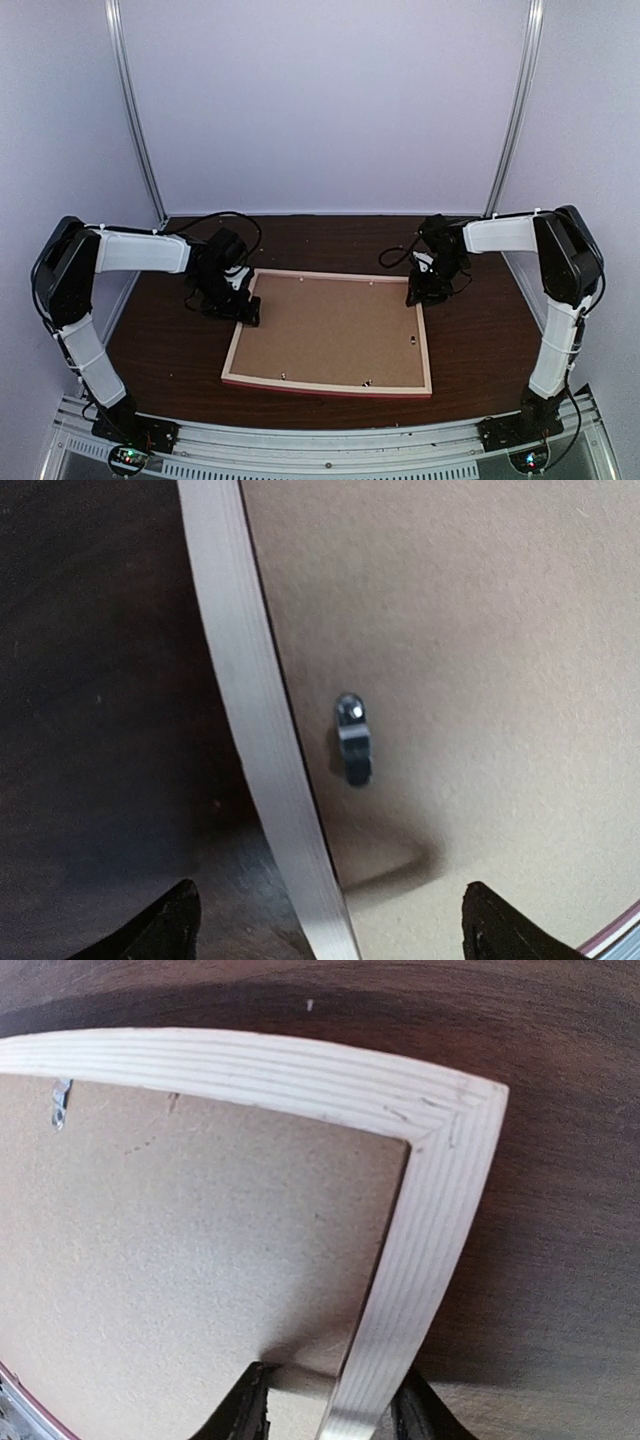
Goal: Put the photo into the frame
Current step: Rotate the photo frame at the center of the board.
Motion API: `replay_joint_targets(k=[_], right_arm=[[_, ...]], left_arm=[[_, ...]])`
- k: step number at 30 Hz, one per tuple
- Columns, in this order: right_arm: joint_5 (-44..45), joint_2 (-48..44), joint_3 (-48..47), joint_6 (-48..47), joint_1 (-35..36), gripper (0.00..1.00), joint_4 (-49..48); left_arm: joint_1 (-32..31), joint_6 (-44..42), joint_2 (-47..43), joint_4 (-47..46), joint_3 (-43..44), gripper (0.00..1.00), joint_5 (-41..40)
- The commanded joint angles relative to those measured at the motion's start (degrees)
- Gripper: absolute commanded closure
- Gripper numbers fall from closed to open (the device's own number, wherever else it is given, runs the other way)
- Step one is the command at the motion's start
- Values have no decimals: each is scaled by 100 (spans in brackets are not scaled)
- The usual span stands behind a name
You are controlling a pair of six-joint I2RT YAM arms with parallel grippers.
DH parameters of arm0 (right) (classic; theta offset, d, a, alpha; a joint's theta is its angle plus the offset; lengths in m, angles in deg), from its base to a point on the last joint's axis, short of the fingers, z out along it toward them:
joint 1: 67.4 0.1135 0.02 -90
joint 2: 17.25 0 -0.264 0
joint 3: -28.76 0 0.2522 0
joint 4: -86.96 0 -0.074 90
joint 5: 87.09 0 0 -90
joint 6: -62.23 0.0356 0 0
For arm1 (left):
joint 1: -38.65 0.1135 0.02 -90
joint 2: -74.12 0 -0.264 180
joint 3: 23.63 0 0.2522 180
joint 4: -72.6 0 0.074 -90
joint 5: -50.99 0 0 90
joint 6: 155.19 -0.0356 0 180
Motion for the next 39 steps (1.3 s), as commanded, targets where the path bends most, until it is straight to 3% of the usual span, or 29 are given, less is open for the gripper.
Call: replay_joint_targets(k=[1,4,9,19,39], right_arm=[[23,-25,149,2,4,65,-48],[76,-16,120,-61,8,73,4],[153,50,-41,-211,-38,88,187],[204,103,-244,-345,-107,89,378],[147,139,-221,-293,-110,88,337]], left_arm=[[295,-396,370,-12,473,11,-81],[500,-650,693,157,920,19,197],[586,-905,1057,216,1305,23,437],[579,-1026,1224,518,1408,27,554],[305,-883,737,446,656,25,699]])
